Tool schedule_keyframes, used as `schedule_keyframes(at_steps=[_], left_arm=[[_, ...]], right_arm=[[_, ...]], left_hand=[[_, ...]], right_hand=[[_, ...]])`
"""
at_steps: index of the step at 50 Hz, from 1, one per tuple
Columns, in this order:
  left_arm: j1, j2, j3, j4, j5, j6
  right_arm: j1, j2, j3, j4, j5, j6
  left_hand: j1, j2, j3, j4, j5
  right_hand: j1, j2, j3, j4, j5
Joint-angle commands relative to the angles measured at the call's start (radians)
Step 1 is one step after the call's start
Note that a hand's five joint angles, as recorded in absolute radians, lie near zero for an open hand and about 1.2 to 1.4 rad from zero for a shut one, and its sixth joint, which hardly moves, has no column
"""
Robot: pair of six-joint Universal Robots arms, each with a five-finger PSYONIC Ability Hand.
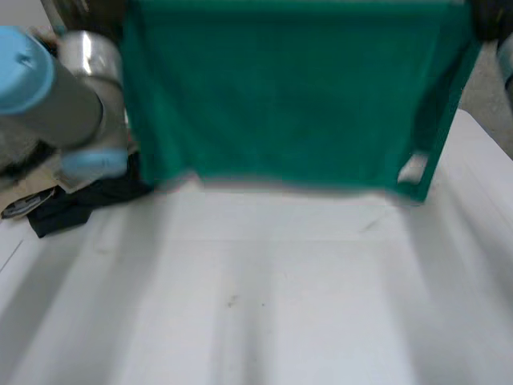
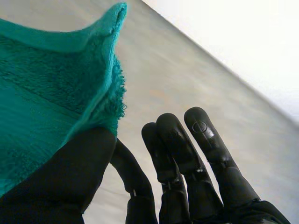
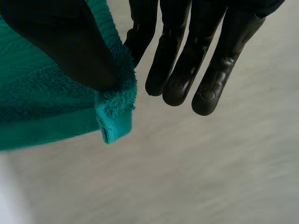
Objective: Fold the laundry.
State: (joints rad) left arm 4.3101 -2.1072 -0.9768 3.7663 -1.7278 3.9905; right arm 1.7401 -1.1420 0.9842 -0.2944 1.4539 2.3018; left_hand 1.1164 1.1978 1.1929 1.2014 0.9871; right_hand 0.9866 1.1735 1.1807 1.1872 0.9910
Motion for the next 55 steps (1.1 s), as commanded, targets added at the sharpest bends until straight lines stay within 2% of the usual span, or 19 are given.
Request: schedule_keyframes(at_steps=[1,11,18,21,26,29,30,34,38,39,42,44,49,55], left_arm=[[0.011,0.009,0.04,0.118,0.024,-0.047],[0.007,0.004,-0.223,0.067,0.034,-0.117],[-0.01,-0.089,-0.396,0.063,0.034,-0.116],[-0.032,-0.129,-0.477,0.053,0.034,-0.11],[-0.044,-0.117,-0.597,0.001,0.039,-0.102],[-0.052,-0.065,-0.678,-0.066,0.039,-0.084],[-0.053,-0.044,-0.703,-0.092,0.039,-0.074],[-0.061,0.088,-0.822,-0.238,0.036,-0.002],[-0.082,0.217,-0.928,-0.465,0.025,0.064],[-0.09,0.255,-0.959,-0.57,0.025,0.073],[-0.101,0.309,-0.985,-0.751,0.031,0.067],[-0.104,0.32,-0.974,-0.792,0.033,0.064],[-0.107,0.293,-0.884,-0.705,0.031,0.058],[-0.104,0.122,-0.694,-0.498,0.001,0.059]], right_arm=[[-0.001,-0.024,0.059,-0.278,-0.035,0.051],[0.001,0.048,0.185,-0.189,-0.038,0.068],[0.001,0.14,0.313,-0.111,-0.055,0.07],[-0.004,0.177,0.353,-0.042,-0.06,0.068],[-0.008,0.159,0.416,0.199,-0.055,0.058],[-0.011,0.125,0.451,0.351,-0.056,0.044],[-0.022,0.093,0.476,0.447,-0.063,0.035],[-0.083,-0.027,0.562,0.638,-0.061,-0.001],[-0.154,-0.188,0.686,0.758,-0.069,-0.142],[-0.169,-0.215,0.712,0.774,-0.07,-0.18],[-0.218,-0.281,0.792,0.813,-0.069,-0.32],[-0.232,-0.285,0.81,0.813,-0.069,-0.358],[-0.231,-0.262,0.778,0.762,-0.069,-0.312],[-0.196,-0.115,0.637,0.588,-0.04,-0.217]], left_hand=[[0.28,0.198,0.203,0.195,0.235],[0.28,0.198,0.203,0.195,0.235],[0.28,0.198,0.203,0.195,0.235],[0.28,0.198,0.203,0.195,0.235],[0.28,0.198,0.203,0.195,0.235],[0.28,0.198,0.203,0.195,0.235],[0.28,0.198,0.203,0.195,0.235],[0.28,0.198,0.203,0.195,0.235],[0.28,0.198,0.203,0.195,0.235],[0.28,0.198,0.203,0.195,0.235],[0.28,0.198,0.203,0.195,0.235],[0.28,0.198,0.203,0.195,0.235],[0.28,0.198,0.203,0.195,0.235],[0.28,0.198,0.203,0.195,0.235]], right_hand=[[0.41,0.223,0.216,0.209,0.231],[0.41,0.223,0.216,0.209,0.231],[0.41,0.223,0.216,0.209,0.231],[0.41,0.223,0.216,0.209,0.231],[0.41,0.223,0.216,0.209,0.231],[0.41,0.223,0.216,0.209,0.231],[0.41,0.223,0.216,0.209,0.231],[0.41,0.223,0.216,0.209,0.231],[0.41,0.223,0.216,0.209,0.231],[0.41,0.223,0.216,0.209,0.231],[0.41,0.223,0.216,0.209,0.231],[0.41,0.223,0.216,0.209,0.231],[0.41,0.223,0.216,0.209,0.231],[0.41,0.223,0.216,0.209,0.231]])
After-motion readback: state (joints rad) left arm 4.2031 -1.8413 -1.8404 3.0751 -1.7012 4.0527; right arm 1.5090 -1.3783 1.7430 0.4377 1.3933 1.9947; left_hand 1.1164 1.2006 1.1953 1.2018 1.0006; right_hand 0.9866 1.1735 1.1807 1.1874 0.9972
